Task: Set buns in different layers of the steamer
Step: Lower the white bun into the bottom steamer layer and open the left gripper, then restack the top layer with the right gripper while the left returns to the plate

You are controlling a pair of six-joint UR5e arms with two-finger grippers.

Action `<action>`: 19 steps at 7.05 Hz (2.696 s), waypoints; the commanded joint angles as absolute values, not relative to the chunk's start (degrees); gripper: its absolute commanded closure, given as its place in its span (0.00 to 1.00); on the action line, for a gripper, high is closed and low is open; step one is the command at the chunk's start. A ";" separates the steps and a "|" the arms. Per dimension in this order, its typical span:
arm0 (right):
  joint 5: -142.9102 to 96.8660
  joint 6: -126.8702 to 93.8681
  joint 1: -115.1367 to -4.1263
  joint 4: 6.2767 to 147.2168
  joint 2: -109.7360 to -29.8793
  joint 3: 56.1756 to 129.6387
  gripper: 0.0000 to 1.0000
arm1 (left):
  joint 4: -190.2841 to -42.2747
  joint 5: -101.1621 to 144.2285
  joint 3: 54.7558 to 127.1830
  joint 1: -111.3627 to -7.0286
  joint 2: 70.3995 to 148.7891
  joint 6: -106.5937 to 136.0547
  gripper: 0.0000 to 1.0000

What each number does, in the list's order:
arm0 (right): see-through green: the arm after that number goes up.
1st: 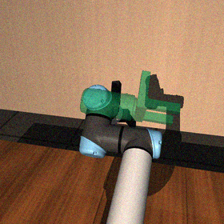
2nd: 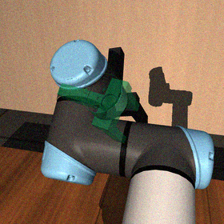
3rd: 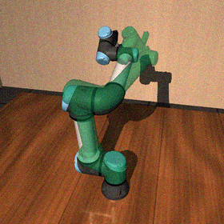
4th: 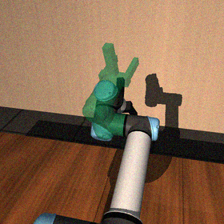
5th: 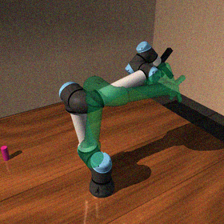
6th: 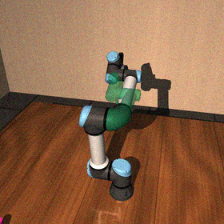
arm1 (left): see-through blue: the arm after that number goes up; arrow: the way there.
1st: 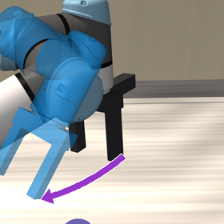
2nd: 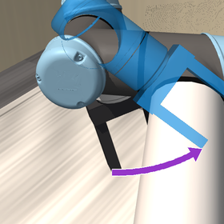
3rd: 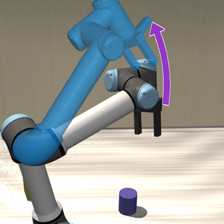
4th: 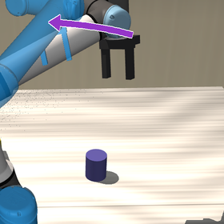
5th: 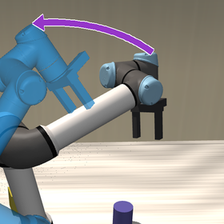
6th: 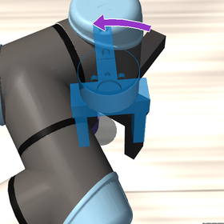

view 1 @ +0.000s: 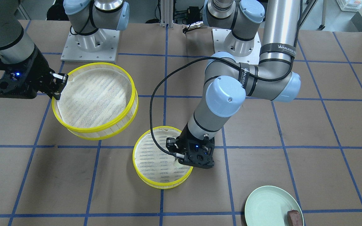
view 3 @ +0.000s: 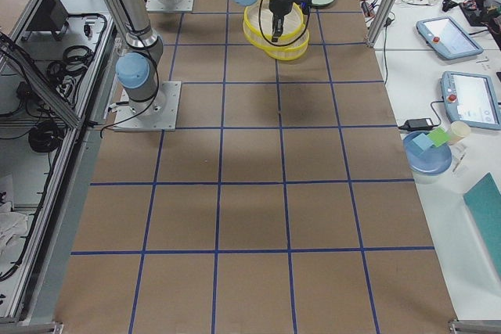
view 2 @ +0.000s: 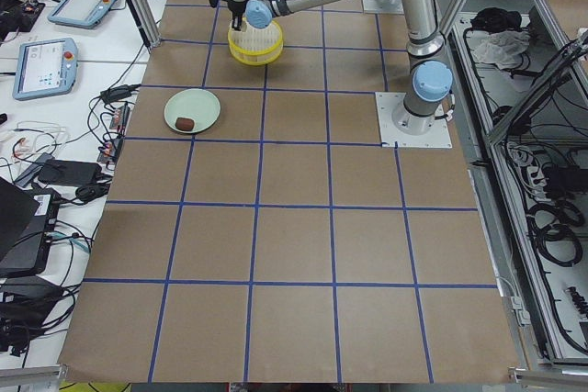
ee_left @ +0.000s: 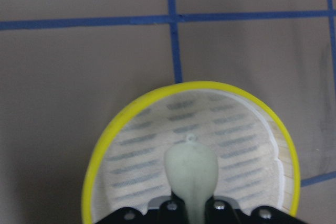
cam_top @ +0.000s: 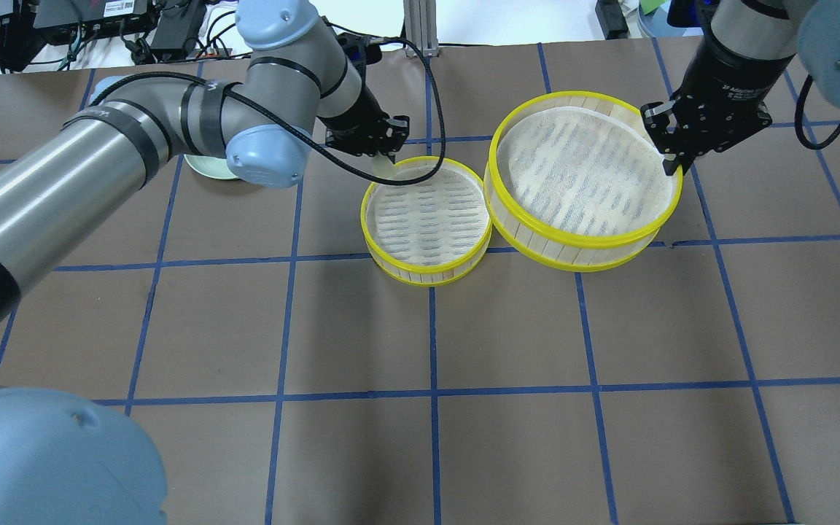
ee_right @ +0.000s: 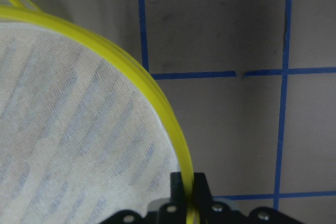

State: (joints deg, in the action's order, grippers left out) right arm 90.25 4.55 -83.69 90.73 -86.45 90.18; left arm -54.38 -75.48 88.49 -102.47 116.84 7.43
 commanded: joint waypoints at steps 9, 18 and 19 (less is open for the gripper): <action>89.91 4.48 -83.76 90.79 -86.57 90.53 1.00 | -55.02 -74.53 91.76 -104.94 115.05 6.86 0.00; 91.75 -20.52 -99.64 103.84 -70.96 86.83 1.00 | -60.57 -90.65 86.40 -82.02 112.67 -12.98 0.00; 91.76 -22.65 -101.49 106.50 -69.10 87.10 1.00 | -58.29 -93.57 86.40 -81.74 113.72 -14.83 0.00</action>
State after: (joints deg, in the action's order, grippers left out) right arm 91.45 -19.00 -98.66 102.48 -72.25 86.89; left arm -60.37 -89.46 86.40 -82.81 112.68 -11.96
